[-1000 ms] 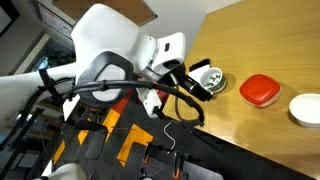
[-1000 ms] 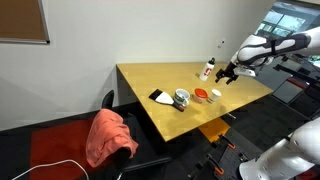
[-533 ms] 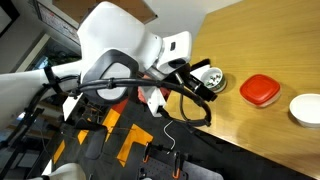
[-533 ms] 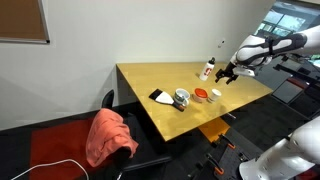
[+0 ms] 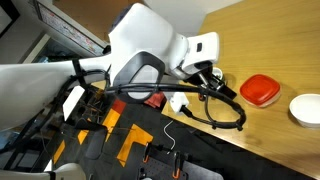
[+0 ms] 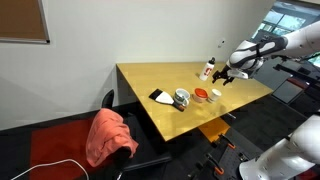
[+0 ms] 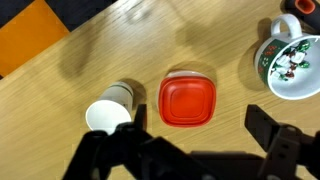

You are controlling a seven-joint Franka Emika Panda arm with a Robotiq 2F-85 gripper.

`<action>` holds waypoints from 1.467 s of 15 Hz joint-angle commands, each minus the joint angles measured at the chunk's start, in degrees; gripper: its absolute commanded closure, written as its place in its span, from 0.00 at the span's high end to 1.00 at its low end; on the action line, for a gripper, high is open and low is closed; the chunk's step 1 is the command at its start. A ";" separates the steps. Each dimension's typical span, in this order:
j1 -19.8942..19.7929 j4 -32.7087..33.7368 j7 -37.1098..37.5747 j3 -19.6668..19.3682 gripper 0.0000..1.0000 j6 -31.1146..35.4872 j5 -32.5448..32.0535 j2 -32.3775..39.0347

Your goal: Open the Tupperware, pour the sweets into it, then close the kid

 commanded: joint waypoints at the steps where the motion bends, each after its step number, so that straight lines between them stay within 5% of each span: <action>1: -0.63 5.59 -2.08 -0.44 1.00 2.35 4.21 7.62; 8: -6.20 12.26 -17.71 2.74 1.00 2.93 10.26 16.54; 9: -3.90 9.88 -12.29 1.04 1.00 2.48 8.31 14.38; 15: -5.20 12.27 -14.05 1.73 1.00 3.80 8.98 17.83; 20: -5.43 14.42 -12.64 1.96 0.75 4.04 9.36 21.43; 22: -5.78 15.71 -12.38 2.21 0.73 4.26 9.69 23.22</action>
